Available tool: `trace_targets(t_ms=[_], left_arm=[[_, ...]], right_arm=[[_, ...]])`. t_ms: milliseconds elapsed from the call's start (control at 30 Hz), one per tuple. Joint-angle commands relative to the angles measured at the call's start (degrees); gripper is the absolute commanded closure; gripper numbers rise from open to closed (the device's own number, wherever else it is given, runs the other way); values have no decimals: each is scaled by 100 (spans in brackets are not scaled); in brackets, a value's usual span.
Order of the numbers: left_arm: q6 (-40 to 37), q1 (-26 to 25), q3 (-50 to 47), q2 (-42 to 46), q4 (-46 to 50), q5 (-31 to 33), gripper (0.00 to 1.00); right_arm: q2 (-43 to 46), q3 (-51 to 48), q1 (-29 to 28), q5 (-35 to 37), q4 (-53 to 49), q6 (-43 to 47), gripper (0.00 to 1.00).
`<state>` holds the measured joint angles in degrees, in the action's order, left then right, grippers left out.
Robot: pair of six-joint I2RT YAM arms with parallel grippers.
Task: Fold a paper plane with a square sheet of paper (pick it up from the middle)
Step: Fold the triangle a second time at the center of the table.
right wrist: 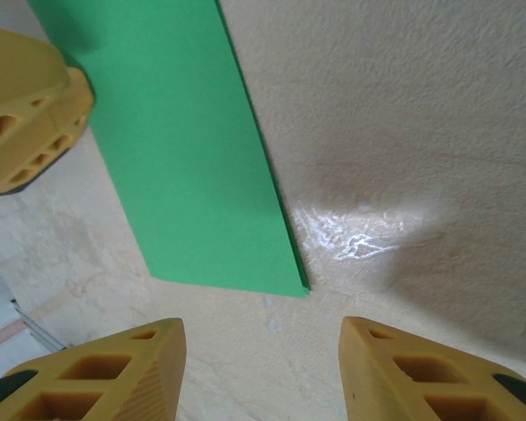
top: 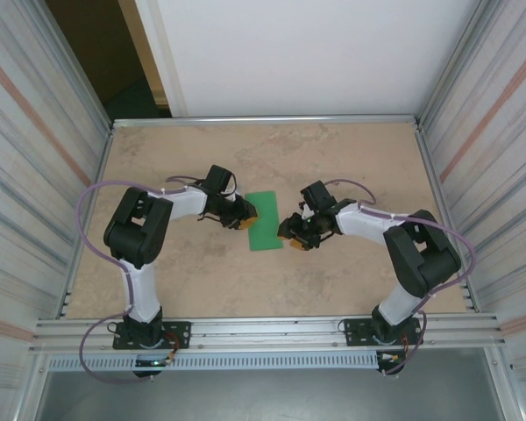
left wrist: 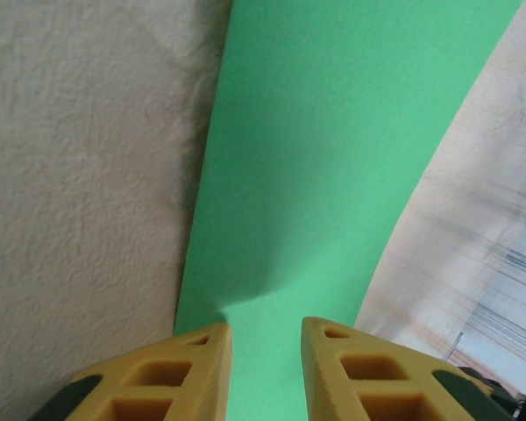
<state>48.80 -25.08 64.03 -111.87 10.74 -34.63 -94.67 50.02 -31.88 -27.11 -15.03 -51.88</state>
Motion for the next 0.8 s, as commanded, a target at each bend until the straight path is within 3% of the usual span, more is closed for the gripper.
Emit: trace_targets(t_ms=[0,767], left_arm=[[174,-2,-66,-316,561,176,71],[121,20,-209,-234,442,150,72]], right_arm=[[-205,39,-73,-165,-92,97,52],[-525,196,-48,-153,87,162,69]])
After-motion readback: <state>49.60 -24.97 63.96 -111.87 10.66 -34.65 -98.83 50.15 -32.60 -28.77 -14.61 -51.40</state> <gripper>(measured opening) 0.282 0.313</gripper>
